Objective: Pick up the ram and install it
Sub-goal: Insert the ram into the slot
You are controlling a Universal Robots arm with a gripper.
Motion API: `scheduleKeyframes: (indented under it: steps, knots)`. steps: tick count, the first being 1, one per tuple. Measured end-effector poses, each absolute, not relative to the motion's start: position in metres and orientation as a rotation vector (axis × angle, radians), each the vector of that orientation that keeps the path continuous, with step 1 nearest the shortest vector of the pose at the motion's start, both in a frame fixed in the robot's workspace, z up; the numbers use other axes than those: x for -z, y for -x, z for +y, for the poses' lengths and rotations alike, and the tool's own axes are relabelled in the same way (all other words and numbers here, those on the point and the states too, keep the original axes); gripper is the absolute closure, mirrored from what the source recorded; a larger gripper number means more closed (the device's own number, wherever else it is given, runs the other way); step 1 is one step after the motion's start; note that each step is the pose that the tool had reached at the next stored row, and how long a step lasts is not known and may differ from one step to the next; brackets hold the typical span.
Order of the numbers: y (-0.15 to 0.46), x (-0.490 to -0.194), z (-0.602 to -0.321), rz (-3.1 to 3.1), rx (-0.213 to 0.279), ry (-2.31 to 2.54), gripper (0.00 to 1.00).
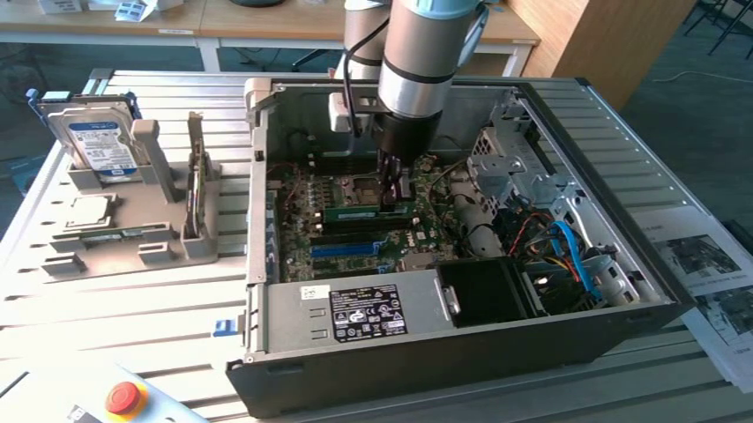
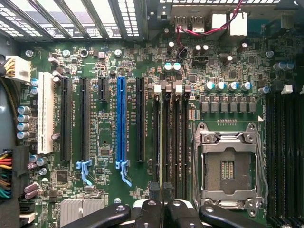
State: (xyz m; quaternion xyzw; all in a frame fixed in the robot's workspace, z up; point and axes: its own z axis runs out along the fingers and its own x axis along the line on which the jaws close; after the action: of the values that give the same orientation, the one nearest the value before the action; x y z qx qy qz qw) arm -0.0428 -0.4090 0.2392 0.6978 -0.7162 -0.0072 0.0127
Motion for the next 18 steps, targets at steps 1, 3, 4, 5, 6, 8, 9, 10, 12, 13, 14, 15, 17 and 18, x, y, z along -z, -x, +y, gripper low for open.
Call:
scheduleKeyframes:
  steps: [1, 3, 4, 5, 6, 8, 9, 10, 12, 13, 14, 15, 17, 18]
  knots:
    - [0.0428, -0.2391, -0.4090, -2.232, 0.022, -2.175, 0.88]
    - [0.0424, -0.2391, -0.4090, -2.232, 0.022, -2.174, 0.88]
    - [0.0421, -0.2391, -0.4090, -2.232, 0.022, -2.175, 0.88]
    - [0.0421, -0.2391, -0.4090, -2.232, 0.022, -2.174, 0.88]
    - [0.0421, -0.2391, -0.4090, -2.232, 0.022, -2.174, 0.88]
    - [0.0420, -0.2388, -0.4089, -2.232, 0.022, -2.175, 0.88]
    - [0.0420, -0.2385, -0.4089, -2.232, 0.022, -2.175, 0.88]
    - [0.0421, -0.2384, -0.4090, -2.230, 0.022, -2.176, 0.88]
    - [0.0421, -0.2384, -0.4090, -2.229, 0.022, -2.178, 0.88]
    - [0.0421, -0.2383, -0.4090, -2.229, 0.022, -2.178, 0.88]
    - [0.0420, -0.2383, -0.4090, -2.229, 0.022, -2.178, 0.88]
    - [0.0420, -0.2380, -0.4089, -2.229, 0.023, -2.178, 0.88]
    - [0.0420, -0.2373, -0.4089, -2.229, 0.022, -2.178, 0.88]
    - [0.0421, -0.2370, -0.4090, -2.229, 0.022, -2.178, 0.88]
